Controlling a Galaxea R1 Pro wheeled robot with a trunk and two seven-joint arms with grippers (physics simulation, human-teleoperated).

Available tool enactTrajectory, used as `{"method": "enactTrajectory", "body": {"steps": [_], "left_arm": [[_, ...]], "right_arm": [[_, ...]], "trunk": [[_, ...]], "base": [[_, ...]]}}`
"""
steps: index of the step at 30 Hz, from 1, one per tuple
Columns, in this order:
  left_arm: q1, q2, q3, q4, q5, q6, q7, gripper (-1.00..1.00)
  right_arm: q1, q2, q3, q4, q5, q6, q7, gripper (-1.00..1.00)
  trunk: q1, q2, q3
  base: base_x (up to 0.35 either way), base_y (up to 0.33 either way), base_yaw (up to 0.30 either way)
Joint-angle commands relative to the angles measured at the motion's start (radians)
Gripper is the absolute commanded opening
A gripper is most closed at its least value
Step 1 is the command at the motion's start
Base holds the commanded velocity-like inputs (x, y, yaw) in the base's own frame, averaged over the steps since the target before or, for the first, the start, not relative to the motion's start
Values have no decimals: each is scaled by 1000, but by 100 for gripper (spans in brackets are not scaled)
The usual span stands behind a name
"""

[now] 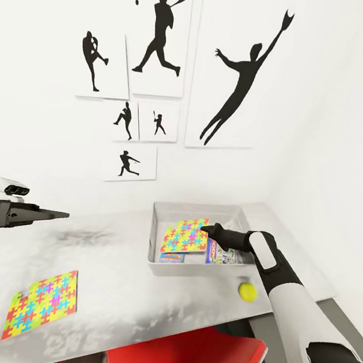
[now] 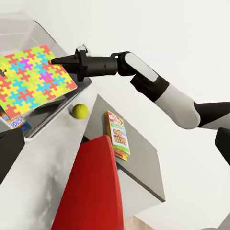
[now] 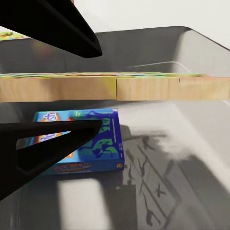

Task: Put all the toys in the child's room - the three board games (two on the bed and one on the table), the two jigsaw puzzles on the table, and the tennis ball on the table - inside the toy box on the table in the child's room.

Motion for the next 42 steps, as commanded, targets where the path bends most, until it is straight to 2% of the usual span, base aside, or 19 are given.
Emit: {"method": "enactTrajectory", "body": {"steps": [1,37,38,42], "left_arm": [[-1,0,-1,0,0,11,-4,100],[-1,0,-1,0,0,11,-4,100],[-1,0,-1,0,0,11,-4,100],[-1,0,-1,0,0,11,-4,100]], "right_arm": [[-1,-1,3,-1,7,2,7,-100],[-2,1,3,4,9,3,6,-100],[-2,1,3,4,9,3,6,100],[-3,1,2,3,9,3,5,100]], "trunk": [[1,-2,-2],[1,-2,-2],[1,-2,-2],[1,-2,-2]], "base": [[0,0,0],[0,0,0],[0,0,0],[0,0,0]]}}
